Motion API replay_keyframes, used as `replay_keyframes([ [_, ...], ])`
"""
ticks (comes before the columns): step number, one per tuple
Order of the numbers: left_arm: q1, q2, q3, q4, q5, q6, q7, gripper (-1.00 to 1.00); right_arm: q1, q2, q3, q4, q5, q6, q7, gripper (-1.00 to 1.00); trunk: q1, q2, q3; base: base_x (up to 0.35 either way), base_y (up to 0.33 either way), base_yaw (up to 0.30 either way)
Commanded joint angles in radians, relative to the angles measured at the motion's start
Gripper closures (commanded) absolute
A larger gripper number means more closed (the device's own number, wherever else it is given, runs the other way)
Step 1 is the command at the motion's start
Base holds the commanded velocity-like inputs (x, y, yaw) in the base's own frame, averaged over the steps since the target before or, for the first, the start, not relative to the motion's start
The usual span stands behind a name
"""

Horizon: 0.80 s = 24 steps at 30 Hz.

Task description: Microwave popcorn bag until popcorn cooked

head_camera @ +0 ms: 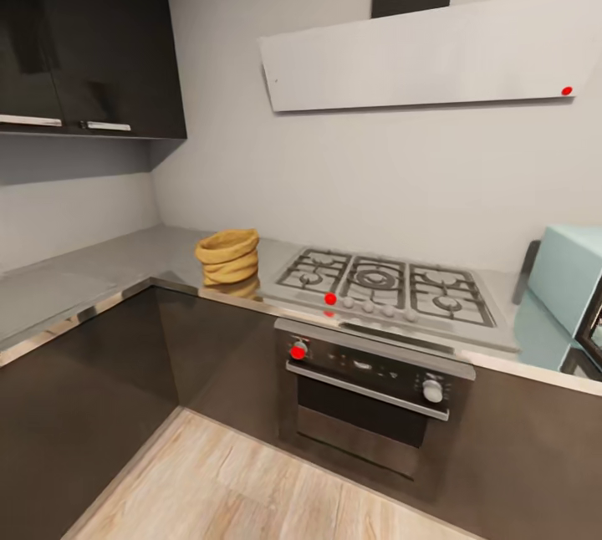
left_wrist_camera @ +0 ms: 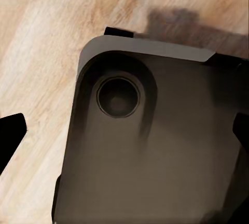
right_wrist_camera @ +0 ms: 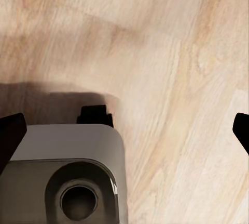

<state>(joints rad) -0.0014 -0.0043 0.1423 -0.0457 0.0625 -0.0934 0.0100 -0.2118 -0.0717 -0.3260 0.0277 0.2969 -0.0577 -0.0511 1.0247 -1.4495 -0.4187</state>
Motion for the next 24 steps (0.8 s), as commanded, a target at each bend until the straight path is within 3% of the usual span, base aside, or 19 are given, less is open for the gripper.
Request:
replay_keyframes([
  [1, 0.000, 0.000, 0.002, 0.000, 0.006, -0.002, 0.001, -1.00, -0.001, 0.000, -0.008, 0.003, 0.010, -0.005, -0.004, -1.00, 0.000, -0.001, -0.001, 0.193, 0.313, 0.000],
  [24, 0.000, 0.000, 0.002, 0.000, 0.008, -0.002, 0.001, -1.00, -0.001, 0.007, -0.008, 0.003, 0.010, -0.010, 0.003, -1.00, 0.000, -0.001, -0.001, 0.218, 0.292, 0.000],
])
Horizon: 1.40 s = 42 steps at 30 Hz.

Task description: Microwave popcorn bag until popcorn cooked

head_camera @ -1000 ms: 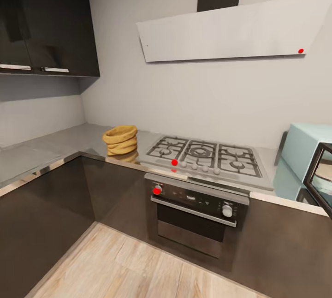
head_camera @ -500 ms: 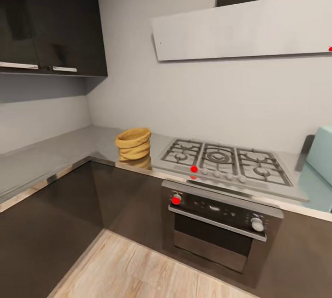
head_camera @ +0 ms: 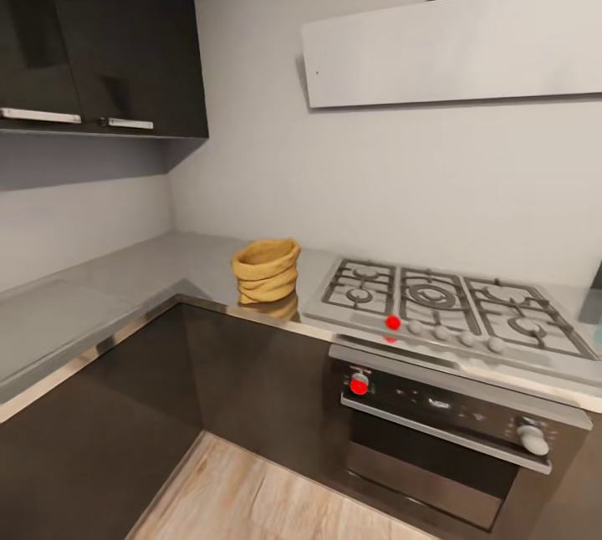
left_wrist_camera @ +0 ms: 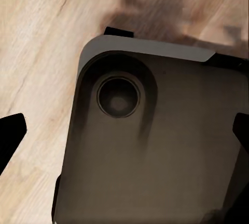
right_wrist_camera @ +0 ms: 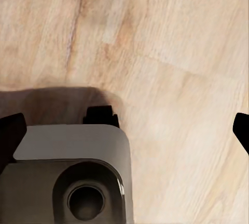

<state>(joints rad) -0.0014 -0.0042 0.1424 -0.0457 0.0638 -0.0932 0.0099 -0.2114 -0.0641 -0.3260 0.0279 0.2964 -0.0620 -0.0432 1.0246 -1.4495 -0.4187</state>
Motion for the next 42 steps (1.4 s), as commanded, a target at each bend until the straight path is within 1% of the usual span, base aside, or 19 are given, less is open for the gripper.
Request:
replay_keyframes([
  [1, 0.000, 0.000, 0.002, 0.000, 0.007, -0.002, 0.001, -1.00, -0.001, 0.000, -0.008, 0.003, 0.010, -0.005, -0.004, -1.00, 0.000, -0.001, -0.001, 0.234, 0.280, 0.000],
  [13, 0.000, 0.000, 0.000, 0.000, 0.005, -0.002, 0.001, -1.00, -0.001, 0.004, -0.008, 0.004, 0.010, -0.005, -0.004, -1.00, 0.000, -0.001, -0.001, 0.236, 0.278, -0.002],
  [22, 0.000, -0.002, 0.004, 0.000, 0.004, -0.008, 0.001, -1.00, -0.001, 0.004, -0.008, 0.004, 0.010, -0.004, -0.006, -1.00, 0.000, -0.001, -0.001, 0.221, 0.243, -0.221],
  [33, 0.000, -0.004, 0.006, 0.000, 0.005, -0.011, 0.011, -1.00, -0.001, 0.003, -0.008, 0.004, 0.010, -0.003, -0.014, -1.00, 0.000, -0.001, -0.001, 0.012, 0.012, -0.232],
  [37, 0.000, -0.005, 0.007, 0.000, 0.006, -0.013, 0.013, -1.00, -0.002, -0.005, -0.008, 0.003, 0.010, -0.005, -0.018, -1.00, 0.000, -0.001, -0.001, 0.000, 0.024, -0.039],
  [42, 0.000, -0.006, 0.008, 0.000, 0.007, -0.011, 0.014, -1.00, -0.001, -0.008, -0.008, 0.003, 0.011, -0.004, -0.017, -1.00, 0.000, -0.001, -0.001, 0.000, 0.268, -0.002],
])
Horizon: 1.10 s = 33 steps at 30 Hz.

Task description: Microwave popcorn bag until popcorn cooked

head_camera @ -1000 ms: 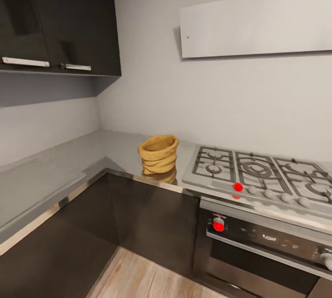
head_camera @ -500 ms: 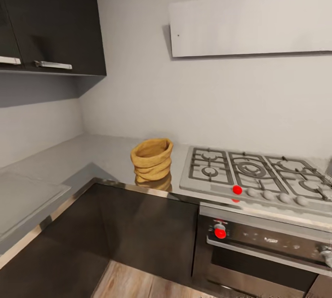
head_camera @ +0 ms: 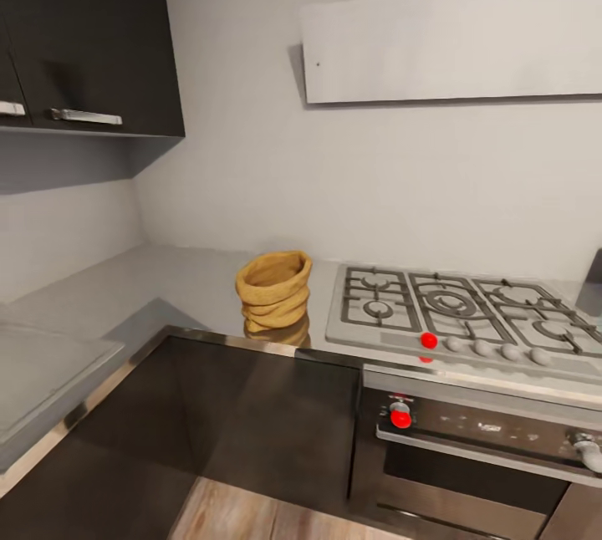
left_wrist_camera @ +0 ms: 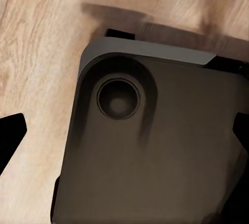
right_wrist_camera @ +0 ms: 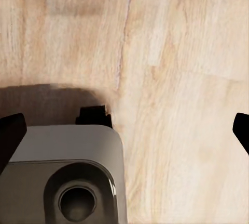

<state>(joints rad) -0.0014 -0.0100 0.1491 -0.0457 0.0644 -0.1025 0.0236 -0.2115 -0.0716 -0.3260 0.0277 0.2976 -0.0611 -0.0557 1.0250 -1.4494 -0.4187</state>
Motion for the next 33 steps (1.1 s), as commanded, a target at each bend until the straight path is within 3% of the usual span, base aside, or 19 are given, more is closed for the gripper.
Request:
replay_keyframes([
  [1, 0.000, 0.000, 0.001, 0.000, 0.007, -0.002, 0.001, -1.00, -0.001, 0.000, -0.008, 0.003, 0.010, -0.005, -0.005, -1.00, 0.000, -0.001, -0.001, 0.000, 0.318, 0.000],
  [16, 0.000, 0.001, 0.001, 0.000, 0.006, -0.002, -0.001, -1.00, -0.001, 0.005, -0.008, 0.003, 0.009, -0.006, -0.004, -1.00, 0.000, -0.001, -0.001, 0.000, 0.319, 0.000],
  [33, 0.000, 0.001, 0.001, 0.000, 0.006, -0.002, -0.001, -1.00, -0.001, 0.008, -0.008, 0.003, 0.008, -0.006, -0.004, -1.00, 0.000, -0.001, -0.001, 0.000, 0.017, -0.221],
])
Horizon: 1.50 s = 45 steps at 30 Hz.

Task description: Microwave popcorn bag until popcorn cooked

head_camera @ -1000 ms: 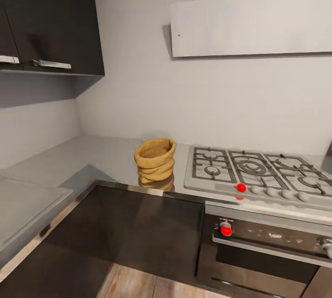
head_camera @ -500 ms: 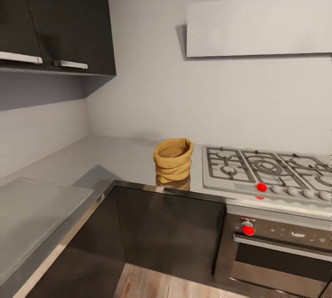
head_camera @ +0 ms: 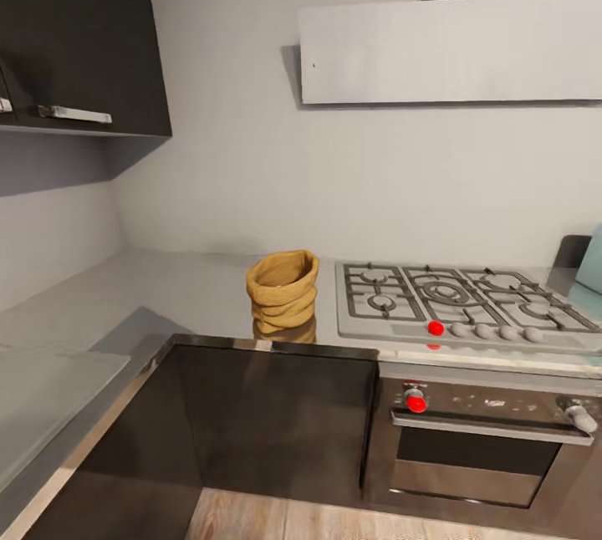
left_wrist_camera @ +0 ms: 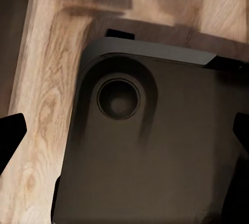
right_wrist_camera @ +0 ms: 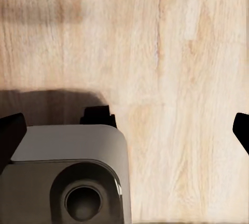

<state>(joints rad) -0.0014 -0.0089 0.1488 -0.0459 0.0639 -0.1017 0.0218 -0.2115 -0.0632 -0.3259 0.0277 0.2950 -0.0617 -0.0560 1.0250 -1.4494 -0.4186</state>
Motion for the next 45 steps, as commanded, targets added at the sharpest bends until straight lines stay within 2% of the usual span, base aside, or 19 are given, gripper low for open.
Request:
replay_keyframes([
  [1, 0.000, 0.000, 0.002, 0.000, 0.007, -0.003, 0.001, -1.00, -0.001, 0.000, -0.009, 0.003, 0.010, -0.005, -0.004, -1.00, 0.000, -0.001, -0.001, 0.000, 0.000, -0.249],
  [12, 0.000, -0.001, 0.001, 0.000, 0.007, -0.003, 0.001, -1.00, -0.002, -0.008, -0.007, 0.002, 0.016, -0.004, -0.003, -1.00, 0.000, -0.001, -0.001, 0.000, 0.000, -0.104],
  [34, 0.000, 0.000, -0.002, -0.001, 0.005, -0.002, 0.000, -1.00, -0.002, 0.001, -0.007, 0.001, 0.015, -0.007, -0.010, -1.00, 0.000, -0.001, -0.001, 0.000, 0.000, 0.000],
  [45, 0.000, 0.000, 0.000, -0.002, 0.008, 0.000, 0.000, -1.00, -0.002, 0.006, -0.007, 0.001, 0.015, -0.002, -0.007, -1.00, -0.042, 0.076, 0.033, 0.000, 0.000, 0.000],
])
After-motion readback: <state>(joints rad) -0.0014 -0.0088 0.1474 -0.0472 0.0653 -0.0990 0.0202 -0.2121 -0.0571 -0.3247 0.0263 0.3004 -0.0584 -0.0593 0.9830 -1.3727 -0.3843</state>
